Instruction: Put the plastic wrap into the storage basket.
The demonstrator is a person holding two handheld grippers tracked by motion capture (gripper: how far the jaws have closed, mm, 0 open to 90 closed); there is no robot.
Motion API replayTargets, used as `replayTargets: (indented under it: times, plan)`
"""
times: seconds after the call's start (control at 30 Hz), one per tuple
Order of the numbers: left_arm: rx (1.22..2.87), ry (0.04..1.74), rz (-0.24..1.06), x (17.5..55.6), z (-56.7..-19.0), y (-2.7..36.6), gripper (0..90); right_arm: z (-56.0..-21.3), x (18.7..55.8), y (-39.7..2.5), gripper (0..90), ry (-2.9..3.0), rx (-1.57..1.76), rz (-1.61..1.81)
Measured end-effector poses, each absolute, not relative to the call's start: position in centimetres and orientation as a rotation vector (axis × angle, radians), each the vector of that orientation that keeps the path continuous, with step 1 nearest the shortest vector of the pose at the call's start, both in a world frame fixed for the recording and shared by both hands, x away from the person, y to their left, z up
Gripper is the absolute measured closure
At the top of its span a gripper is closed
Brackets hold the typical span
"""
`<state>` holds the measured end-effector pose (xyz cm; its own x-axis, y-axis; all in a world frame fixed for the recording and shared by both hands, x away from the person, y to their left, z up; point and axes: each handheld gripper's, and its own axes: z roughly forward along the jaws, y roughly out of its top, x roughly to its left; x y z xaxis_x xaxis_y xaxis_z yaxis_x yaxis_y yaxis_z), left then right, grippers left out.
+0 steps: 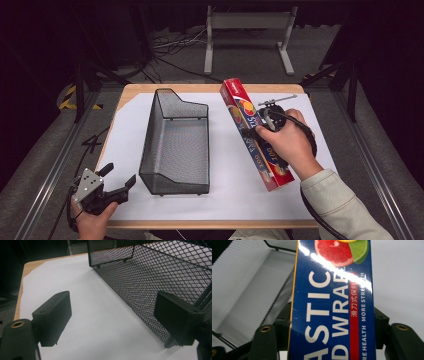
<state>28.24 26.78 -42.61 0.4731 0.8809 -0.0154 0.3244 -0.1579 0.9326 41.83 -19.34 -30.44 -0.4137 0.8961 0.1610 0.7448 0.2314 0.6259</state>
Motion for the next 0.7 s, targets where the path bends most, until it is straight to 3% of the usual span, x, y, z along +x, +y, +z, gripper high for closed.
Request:
replayTargets:
  times: [0.7]
  plan:
    - [1.719,1.025,0.683,28.8,-42.6,26.5,15.4,-28.5,41.9,-11.7,39.1,2.357,1.513,0.985]
